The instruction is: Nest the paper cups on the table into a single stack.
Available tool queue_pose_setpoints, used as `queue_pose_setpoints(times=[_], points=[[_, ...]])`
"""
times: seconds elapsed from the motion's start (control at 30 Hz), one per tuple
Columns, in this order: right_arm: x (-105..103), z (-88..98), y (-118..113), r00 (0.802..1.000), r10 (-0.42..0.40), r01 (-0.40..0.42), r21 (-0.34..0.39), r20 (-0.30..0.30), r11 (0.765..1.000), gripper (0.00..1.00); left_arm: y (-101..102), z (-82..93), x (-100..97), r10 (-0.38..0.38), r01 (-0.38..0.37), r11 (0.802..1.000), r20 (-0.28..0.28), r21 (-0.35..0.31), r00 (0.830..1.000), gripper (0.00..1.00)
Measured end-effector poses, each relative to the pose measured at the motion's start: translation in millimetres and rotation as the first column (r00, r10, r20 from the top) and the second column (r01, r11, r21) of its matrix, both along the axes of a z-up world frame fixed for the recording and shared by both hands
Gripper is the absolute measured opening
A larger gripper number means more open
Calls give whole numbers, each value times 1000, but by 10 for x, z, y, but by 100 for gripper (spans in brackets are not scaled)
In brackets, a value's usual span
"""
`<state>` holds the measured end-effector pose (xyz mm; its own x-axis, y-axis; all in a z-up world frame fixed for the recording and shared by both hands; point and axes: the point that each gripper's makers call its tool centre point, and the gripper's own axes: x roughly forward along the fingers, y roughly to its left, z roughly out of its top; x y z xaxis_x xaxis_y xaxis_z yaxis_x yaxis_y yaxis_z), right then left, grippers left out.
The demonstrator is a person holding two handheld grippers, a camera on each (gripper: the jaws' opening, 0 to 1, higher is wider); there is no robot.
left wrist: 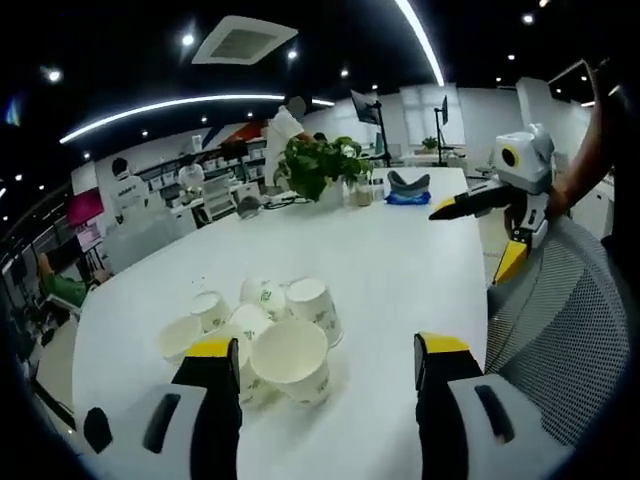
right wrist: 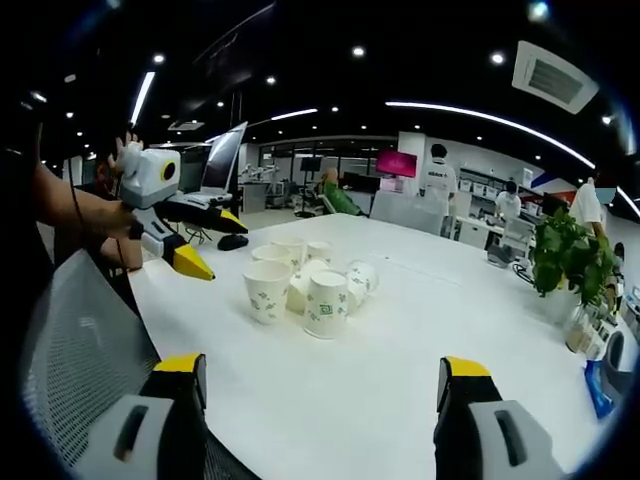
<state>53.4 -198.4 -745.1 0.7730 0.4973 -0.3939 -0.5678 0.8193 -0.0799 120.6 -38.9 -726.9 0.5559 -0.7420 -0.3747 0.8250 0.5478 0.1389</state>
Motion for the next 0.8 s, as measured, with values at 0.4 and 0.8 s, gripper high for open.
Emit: queue_pose_setpoints(times=[0.4, 0.8], points=[[-5, -14, 7, 1000, 4, -4, 0, -7, 1000, 98, 383, -18, -275, 147, -151, 985, -49, -89, 988, 80], [1, -6, 6, 1000, 1, -1, 1, -4, 1000, 98, 628, 83, -427, 237, -239, 963, -36, -125, 971, 94]])
